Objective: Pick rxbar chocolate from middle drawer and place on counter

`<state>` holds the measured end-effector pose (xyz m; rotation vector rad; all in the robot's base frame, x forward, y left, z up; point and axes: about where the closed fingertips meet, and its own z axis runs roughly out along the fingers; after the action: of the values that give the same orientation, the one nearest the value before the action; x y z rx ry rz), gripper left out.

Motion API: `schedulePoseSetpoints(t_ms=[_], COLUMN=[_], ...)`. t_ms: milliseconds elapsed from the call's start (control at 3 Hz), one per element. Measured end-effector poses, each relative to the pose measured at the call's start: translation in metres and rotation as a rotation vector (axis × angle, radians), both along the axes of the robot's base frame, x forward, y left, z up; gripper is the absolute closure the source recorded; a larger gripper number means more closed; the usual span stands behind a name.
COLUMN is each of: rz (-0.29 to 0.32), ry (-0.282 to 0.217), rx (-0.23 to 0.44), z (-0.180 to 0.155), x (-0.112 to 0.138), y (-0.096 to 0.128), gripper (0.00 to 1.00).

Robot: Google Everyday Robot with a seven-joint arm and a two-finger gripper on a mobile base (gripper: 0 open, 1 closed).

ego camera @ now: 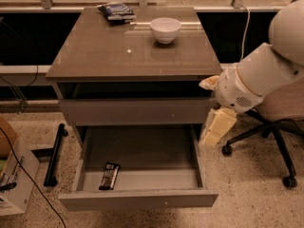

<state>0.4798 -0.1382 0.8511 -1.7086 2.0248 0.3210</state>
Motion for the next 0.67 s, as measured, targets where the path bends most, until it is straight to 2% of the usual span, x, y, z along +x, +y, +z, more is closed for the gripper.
schedulePoseSetpoints(t_ms=[667], rz=[0.002], ry=[0.020], rx=[-0.020], z=[-0.0109], x=[0.0060], y=[0.0075], gripper=[0.00])
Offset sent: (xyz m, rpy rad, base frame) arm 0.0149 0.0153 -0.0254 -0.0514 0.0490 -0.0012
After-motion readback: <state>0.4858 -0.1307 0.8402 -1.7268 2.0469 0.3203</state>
